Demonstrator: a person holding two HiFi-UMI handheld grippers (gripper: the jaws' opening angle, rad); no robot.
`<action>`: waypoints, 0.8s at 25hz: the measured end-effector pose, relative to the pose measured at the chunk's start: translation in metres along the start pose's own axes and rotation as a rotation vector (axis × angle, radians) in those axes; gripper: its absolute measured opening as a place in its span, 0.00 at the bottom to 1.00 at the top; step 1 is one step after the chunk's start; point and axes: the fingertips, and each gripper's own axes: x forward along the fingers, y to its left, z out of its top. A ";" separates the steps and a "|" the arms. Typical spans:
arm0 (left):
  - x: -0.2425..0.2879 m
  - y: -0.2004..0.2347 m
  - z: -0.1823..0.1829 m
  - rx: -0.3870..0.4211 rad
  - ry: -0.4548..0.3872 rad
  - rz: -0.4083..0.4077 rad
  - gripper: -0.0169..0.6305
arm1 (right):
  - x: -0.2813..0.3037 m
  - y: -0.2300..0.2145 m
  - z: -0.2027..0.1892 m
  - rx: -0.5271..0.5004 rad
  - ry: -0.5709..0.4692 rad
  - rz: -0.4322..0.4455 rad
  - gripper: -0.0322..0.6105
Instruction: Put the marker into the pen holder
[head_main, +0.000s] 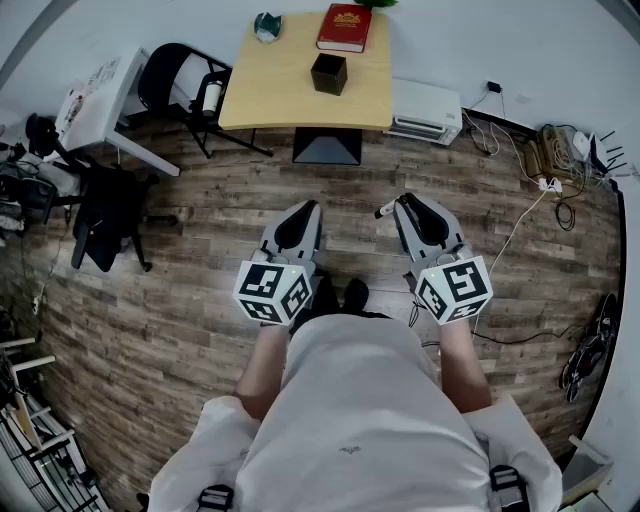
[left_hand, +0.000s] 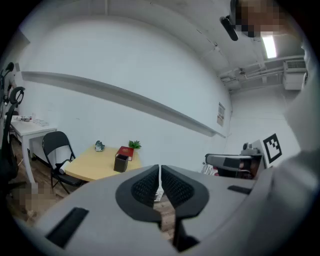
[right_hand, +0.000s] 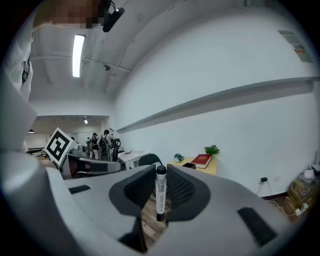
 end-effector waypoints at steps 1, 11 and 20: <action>0.001 -0.002 -0.001 0.000 0.001 0.000 0.05 | -0.001 -0.001 -0.001 0.001 0.003 0.000 0.16; 0.005 -0.018 -0.003 0.021 0.014 -0.003 0.05 | -0.015 -0.014 0.000 0.019 -0.023 -0.001 0.16; 0.010 -0.010 -0.005 0.025 0.035 -0.001 0.05 | -0.012 -0.023 -0.002 0.057 -0.038 -0.017 0.16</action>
